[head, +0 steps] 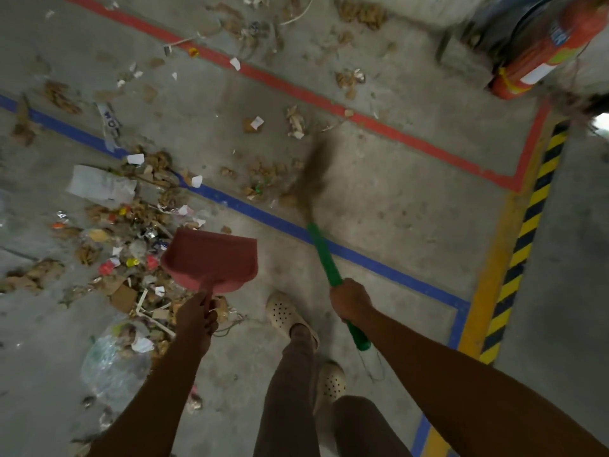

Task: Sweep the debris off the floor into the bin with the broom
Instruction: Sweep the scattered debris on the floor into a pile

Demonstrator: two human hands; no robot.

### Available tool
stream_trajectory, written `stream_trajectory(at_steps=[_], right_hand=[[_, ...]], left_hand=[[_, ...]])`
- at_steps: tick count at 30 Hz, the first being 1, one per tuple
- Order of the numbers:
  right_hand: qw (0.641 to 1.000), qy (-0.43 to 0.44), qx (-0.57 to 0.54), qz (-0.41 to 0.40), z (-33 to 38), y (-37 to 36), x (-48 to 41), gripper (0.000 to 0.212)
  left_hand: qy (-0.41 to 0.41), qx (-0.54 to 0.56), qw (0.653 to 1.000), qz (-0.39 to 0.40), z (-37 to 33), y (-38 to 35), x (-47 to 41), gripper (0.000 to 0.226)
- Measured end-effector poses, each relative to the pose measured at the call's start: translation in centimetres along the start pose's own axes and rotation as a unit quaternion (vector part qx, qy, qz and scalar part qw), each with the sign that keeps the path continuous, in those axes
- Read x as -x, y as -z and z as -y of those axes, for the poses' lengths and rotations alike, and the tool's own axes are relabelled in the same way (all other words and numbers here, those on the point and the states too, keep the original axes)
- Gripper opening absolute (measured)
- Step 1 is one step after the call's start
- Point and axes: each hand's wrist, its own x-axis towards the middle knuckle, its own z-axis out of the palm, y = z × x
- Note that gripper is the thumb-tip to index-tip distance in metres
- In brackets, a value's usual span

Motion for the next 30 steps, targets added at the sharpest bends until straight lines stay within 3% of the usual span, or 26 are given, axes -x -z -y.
stream_trajectory(at_steps=[5, 10, 16, 20, 26, 29, 30], right_hand=[[0.967, 0.187, 0.175, 0.011, 6.7, 2.2, -1.0, 0.036], [0.952, 0.237, 0.19, -0.045, 9.0, 3.7, 0.5, 0.032], [0.982, 0.16, 0.069, -0.07, 7.6, 7.2, 1.3, 0.032], [0.991, 0.059, -0.033, -0.113, 5.4, 10.5, -0.2, 0.038], [0.955, -0.127, -0.229, -0.139, 1.8, 15.7, -5.8, 0.054], [0.942, -0.178, -0.261, -0.114, 0.7, 19.5, -8.8, 0.038], [0.944, -0.181, -0.263, -0.083, 0.5, 21.1, -9.7, 0.022]], left_hand=[[0.004, -0.025, 1.0, -0.015, -3.7, 2.4, -3.1, 0.022], [-0.013, -0.025, 0.999, -0.033, -7.0, 1.2, -1.9, 0.032], [-0.017, -0.033, 0.999, -0.002, -9.5, -2.9, -0.9, 0.03], [-0.022, -0.043, 0.999, 0.001, -10.6, -7.1, -0.3, 0.024], [-0.025, -0.062, 0.998, 0.003, -11.3, -13.3, 0.1, 0.026], [-0.019, -0.045, 0.999, -0.006, -11.4, -16.2, 0.2, 0.027], [-0.017, -0.039, 0.999, -0.008, -11.4, -17.2, 0.2, 0.027]])
